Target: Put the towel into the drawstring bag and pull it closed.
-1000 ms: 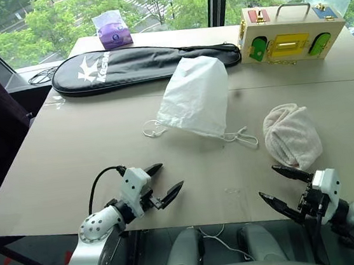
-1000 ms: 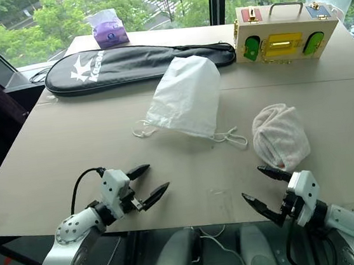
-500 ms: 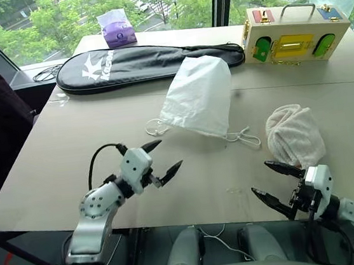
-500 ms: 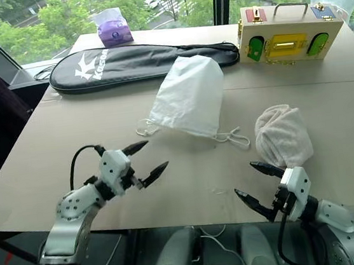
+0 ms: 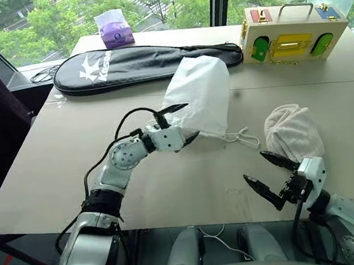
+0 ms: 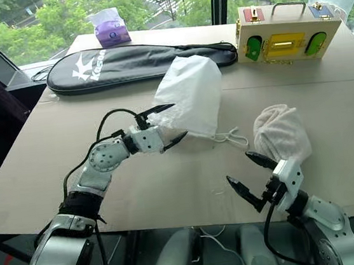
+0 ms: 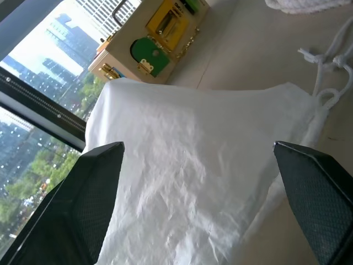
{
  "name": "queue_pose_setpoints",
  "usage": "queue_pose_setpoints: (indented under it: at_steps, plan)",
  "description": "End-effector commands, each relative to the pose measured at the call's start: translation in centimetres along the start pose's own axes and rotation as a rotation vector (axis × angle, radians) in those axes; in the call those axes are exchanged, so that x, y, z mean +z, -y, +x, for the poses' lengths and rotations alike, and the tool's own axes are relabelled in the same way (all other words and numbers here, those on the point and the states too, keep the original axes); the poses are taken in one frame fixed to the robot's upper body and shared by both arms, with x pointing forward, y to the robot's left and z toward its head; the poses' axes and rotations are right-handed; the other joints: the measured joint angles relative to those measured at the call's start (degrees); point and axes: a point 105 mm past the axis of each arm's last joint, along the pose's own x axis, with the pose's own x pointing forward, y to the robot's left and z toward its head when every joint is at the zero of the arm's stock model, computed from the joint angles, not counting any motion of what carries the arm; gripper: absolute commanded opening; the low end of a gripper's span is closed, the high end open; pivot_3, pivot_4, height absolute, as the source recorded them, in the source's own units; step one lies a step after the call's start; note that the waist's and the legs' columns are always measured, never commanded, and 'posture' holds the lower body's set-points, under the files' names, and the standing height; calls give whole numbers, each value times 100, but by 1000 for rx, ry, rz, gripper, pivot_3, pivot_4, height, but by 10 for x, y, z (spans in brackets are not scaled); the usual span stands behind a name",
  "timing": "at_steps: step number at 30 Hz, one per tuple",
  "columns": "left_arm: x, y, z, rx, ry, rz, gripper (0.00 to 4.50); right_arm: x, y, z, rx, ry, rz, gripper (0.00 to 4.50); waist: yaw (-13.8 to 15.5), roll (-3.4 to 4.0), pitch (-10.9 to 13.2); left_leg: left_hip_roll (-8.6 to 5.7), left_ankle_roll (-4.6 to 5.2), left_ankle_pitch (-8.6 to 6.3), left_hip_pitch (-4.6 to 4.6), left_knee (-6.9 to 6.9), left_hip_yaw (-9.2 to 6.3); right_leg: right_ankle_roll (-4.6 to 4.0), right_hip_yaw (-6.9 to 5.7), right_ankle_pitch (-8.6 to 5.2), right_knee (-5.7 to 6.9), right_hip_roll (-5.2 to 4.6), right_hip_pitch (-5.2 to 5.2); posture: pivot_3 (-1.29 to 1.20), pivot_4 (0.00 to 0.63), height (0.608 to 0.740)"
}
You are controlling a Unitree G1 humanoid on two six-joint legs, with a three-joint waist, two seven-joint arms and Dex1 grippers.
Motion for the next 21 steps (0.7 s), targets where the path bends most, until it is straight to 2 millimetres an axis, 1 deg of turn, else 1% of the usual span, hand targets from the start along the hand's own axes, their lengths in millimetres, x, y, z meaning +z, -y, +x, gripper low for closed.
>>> queue_pose_setpoints:
  at_steps: [1, 4, 7, 11, 19, 21]
  plan:
    - [3, -3, 0, -39, 37, 126, 4500, 13, -2, 2, -10, 51, -35, 4451, 0, 0, 0, 0, 0, 0, 0, 0, -1, 0, -1, 0, 0, 2, 0, 0, 150, 740]
    - [1, -8, -2, -48, 43, 211, 4500, 13, -3, 4, -33, 56, -42, 4451, 3, -1, 0, -1, 0, 0, 0, 1, -1, 1, -3, 0, 2, 3, 0, 0, 150, 740]
    - [1, -13, -2, -31, 47, 254, 4500, 11, -2, 5, -56, 50, -55, 4451, 4, -1, 0, -2, 1, 0, 0, 2, -3, 1, -5, -1, 4, 4, 0, 0, 150, 740]
    - [1, -18, 1, 6, 56, 252, 4500, 12, 5, 6, -111, 65, -88, 4451, 3, -1, 0, -5, 1, 0, -1, 7, -3, 3, -6, -1, 9, 4, 1, 0, 150, 740]
    - [0, -15, 0, 23, 59, 247, 4500, 18, 19, 6, -210, 96, -140, 4451, 0, -1, 1, -4, 1, 0, 0, 24, -5, 3, -9, -1, 31, 7, 1, 0, 150, 740]
    - [1, -16, -1, 33, 62, 257, 4500, 18, 19, 6, -213, 98, -145, 4451, -1, -1, 1, -4, 1, 0, 0, 29, -5, 3, -9, -1, 37, 7, 1, 0, 150, 740]
